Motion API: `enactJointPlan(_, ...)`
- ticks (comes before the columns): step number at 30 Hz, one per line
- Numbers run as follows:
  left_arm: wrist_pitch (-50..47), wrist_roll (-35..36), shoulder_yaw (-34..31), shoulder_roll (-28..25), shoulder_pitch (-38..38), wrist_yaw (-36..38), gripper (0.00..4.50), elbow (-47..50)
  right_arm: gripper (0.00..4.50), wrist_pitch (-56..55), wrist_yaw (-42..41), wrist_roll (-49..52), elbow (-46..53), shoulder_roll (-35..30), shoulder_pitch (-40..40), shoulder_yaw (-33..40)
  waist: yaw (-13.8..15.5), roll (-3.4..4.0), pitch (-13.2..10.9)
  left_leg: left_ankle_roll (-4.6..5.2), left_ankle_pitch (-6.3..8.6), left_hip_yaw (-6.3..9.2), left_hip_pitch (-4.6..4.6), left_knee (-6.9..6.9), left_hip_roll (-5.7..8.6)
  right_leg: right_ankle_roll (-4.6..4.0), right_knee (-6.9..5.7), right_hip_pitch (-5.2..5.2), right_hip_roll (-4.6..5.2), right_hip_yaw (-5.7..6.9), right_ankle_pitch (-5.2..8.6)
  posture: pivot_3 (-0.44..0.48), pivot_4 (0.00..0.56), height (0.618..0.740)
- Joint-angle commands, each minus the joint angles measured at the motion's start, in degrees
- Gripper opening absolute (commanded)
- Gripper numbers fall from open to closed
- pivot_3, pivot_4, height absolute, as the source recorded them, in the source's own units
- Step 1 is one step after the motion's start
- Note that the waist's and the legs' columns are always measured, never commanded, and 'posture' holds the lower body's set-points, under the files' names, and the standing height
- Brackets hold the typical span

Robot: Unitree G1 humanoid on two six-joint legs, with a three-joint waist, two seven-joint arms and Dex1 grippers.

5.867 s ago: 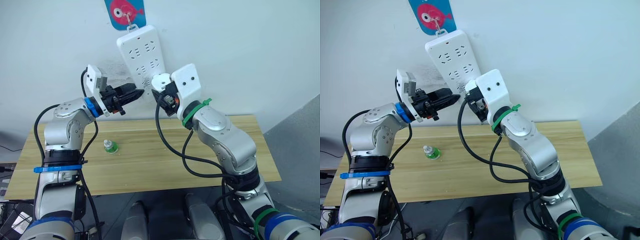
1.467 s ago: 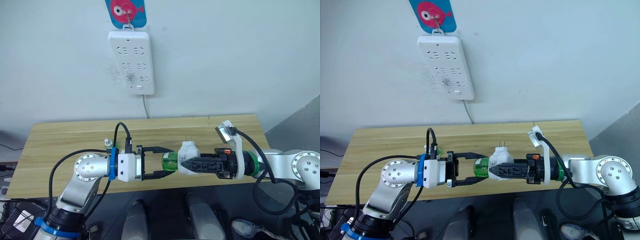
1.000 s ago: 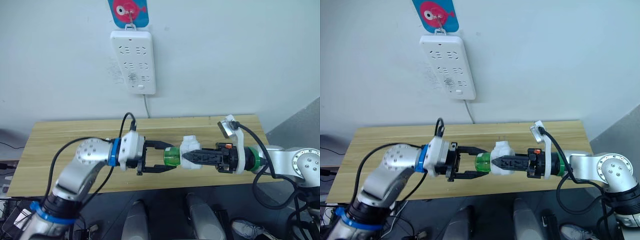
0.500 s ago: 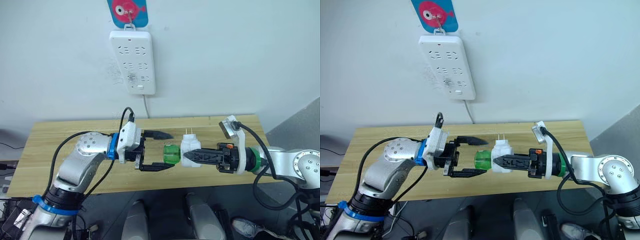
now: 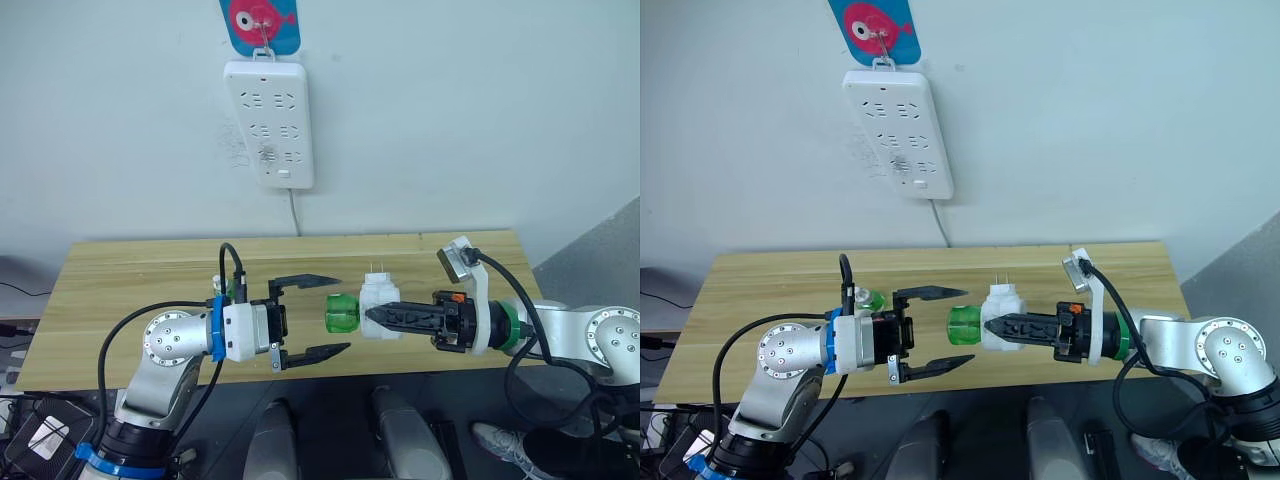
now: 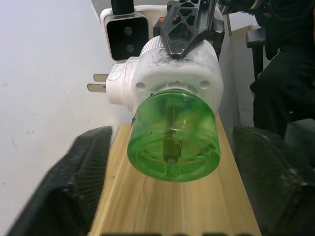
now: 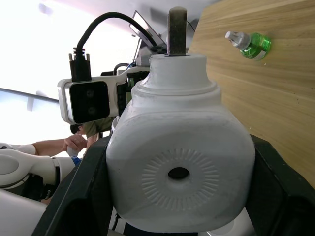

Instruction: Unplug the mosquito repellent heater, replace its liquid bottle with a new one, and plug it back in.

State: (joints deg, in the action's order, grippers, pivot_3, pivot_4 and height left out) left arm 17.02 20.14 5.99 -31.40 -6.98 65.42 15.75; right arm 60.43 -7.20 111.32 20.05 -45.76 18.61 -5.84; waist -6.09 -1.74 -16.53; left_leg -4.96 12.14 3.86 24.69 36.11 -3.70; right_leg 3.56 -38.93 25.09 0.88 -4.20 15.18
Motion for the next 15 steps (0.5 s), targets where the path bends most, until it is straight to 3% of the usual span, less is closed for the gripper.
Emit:
enactJointPlan(1, 0.92, -0.34, 0.59, 0.09, -0.16, -0.88, 2.95, 1.23, 3.01, -0.56, -0.21, 1.68, 1.97, 0.45, 0.37, 0.6, 0.0, 0.0, 0.0, 0.0, 0.0, 0.0, 0.0, 0.0, 0.0, 0.0, 0.0, 0.0, 0.0, 0.0, 0.0, -0.172, 0.283, 0.74)
enactJointPlan(3, 0.91, -0.54, 0.95, 0.16, -0.64, -1.02, 2.33, 0.57, 3.01, -0.54, -0.25, 1.68, 2.04, 0.71, 0.51, 0.56, 0.01, 0.0, 0.0, 0.0, 0.0, 0.01, 0.0, -0.01, -0.01, 0.0, 0.0, 0.0, -0.01, 0.01, 0.0, -0.172, 0.283, 0.74)
enactJointPlan(8, -4.5, 1.2, 1.94, -0.52, -2.95, -0.93, 2.28, 1.45, 3.01, -0.22, -0.41, 1.68, 2.48, 0.64, 0.75, 0.33, 0.0, 0.0, 0.0, 0.0, 0.0, 0.02, 0.0, -0.01, 0.0, 0.0, 0.0, 0.0, -0.01, 0.01, 0.0, -0.172, 0.285, 0.74)
enactJointPlan(11, -24.23, 8.53, 2.61, -5.84, -5.73, -1.25, 2.28, 4.69, 3.01, 0.51, -1.14, 1.68, 2.95, -0.25, 0.66, 0.2, -0.13, 0.0, 0.0, 0.01, 0.0, 0.02, 0.0, 0.0, -0.01, 0.0, -0.01, 0.0, -0.02, 0.01, 0.0, -0.166, 0.283, 0.74)
enactJointPlan(13, -47.71, 24.86, 1.27, -10.74, -10.46, -4.29, 2.28, 5.24, 3.01, 1.41, -1.94, 1.68, 3.34, -1.05, 0.67, -0.01, -0.2, 0.0, 0.0, 0.02, -0.01, 0.07, 0.0, -0.01, -0.01, 0.0, -0.04, 0.0, -0.03, 0.03, 0.0, -0.163, 0.285, 0.74)
enactJointPlan(15, -60.98, 35.18, 0.2, -14.53, -14.97, -2.66, 2.28, 3.89, 3.01, 2.03, -2.6, 1.67, 3.68, -1.53, 0.68, -0.19, -0.25, 0.0, -0.01, 0.03, -0.02, 0.16, 0.01, -0.01, 0.0, 0.01, -0.07, -0.01, -0.07, 0.05, 0.01, -0.166, 0.285, 0.74)
